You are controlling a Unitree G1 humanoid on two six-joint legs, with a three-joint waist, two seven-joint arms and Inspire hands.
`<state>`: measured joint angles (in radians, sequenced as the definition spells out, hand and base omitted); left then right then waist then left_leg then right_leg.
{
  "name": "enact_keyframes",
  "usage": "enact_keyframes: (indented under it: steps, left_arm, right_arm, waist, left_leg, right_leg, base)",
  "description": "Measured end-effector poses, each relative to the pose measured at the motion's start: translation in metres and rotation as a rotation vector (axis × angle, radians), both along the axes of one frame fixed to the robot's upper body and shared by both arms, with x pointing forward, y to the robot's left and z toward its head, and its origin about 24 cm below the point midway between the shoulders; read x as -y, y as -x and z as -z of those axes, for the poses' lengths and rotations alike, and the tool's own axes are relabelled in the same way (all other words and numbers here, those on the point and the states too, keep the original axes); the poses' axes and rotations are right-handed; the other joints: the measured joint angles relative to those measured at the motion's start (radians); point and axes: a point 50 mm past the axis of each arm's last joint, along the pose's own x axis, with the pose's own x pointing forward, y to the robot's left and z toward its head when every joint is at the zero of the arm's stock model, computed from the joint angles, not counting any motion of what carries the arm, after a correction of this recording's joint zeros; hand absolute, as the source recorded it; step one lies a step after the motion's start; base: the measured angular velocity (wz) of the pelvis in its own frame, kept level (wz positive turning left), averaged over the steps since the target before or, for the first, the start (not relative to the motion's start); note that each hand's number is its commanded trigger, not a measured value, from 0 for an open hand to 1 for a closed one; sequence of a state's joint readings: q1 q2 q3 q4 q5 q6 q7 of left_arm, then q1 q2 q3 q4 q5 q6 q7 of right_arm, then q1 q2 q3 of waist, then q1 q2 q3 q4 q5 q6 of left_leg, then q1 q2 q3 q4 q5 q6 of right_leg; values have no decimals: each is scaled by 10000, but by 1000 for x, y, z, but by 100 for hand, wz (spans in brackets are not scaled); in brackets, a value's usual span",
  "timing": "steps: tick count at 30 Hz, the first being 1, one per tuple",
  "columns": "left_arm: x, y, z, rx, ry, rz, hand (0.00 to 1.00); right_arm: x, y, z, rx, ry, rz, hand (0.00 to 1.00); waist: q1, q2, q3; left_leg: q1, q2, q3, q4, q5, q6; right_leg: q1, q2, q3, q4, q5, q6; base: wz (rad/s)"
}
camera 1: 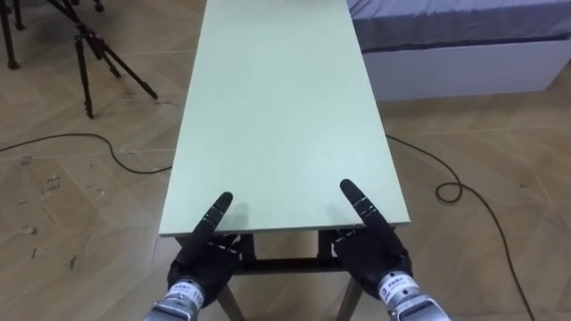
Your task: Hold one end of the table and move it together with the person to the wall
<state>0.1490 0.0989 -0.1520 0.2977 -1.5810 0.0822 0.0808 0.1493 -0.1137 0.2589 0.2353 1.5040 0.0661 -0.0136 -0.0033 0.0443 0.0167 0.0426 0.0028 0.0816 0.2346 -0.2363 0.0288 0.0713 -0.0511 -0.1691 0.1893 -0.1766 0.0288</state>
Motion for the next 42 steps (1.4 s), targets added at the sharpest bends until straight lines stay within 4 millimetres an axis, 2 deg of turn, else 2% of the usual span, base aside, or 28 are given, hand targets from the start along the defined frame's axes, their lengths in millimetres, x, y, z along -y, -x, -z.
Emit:
enact_keyframes:
  steps: [7, 12, 20, 27, 37, 42]
  left_arm:
    - [0, 0, -1, 54, 48, -50, 100]
    - [5, 2, -1, 76, 175, -13, 100]
    - [5, 7, 2, -56, -234, 114, 100]
    - [7, 8, 3, -50, -328, 133, 100]
    - [8, 8, 4, 38, -401, 138, 100]
    - [10, 10, 2, 635, -457, 130, 100]
  right_arm:
    - [0, 3, 2, -88, 3, 46, 100]
    - [2, 7, 9, -855, 467, 126, 100]
    - [1, 7, 10, -748, 902, -107, 100]
    - [1, 7, 9, -697, 1018, -129, 100]
    - [1, 7, 9, -647, 1014, -101, 100]
    - [2, 5, 1, -270, 1015, -108, 100]
  waist:
    - [30, -71, -51]
    - [121, -86, -41]
    - [37, -141, -7]
    - [78, -65, 30]
    - [59, -39, 29]
    - [74, -43, 22]
  left_leg:
    - [81, -3, -1, -24, 0, 0]
    - [149, -2, -12, -55, 0, 0]
    - [174, -11, -46, -141, 0, 0]
    - [183, -5, -22, -144, 0, -1]
    - [105, -6, -14, -138, 0, -1]
    - [69, -8, 29, -131, 46, -13]
  right_leg:
    - [75, 1, 6, -19, 0, 0]
    - [151, 5, -8, -39, 0, 1]
    - [138, 5, -6, -45, 0, 1]
    - [141, 13, 7, -55, 0, 1]
    - [70, 12, 14, -45, 0, 2]
    - [19, 10, 10, -22, 0, 1]
  base:
    - [0]
    - [4]
    - [0]
    - [0]
    - [0]
    - [0]
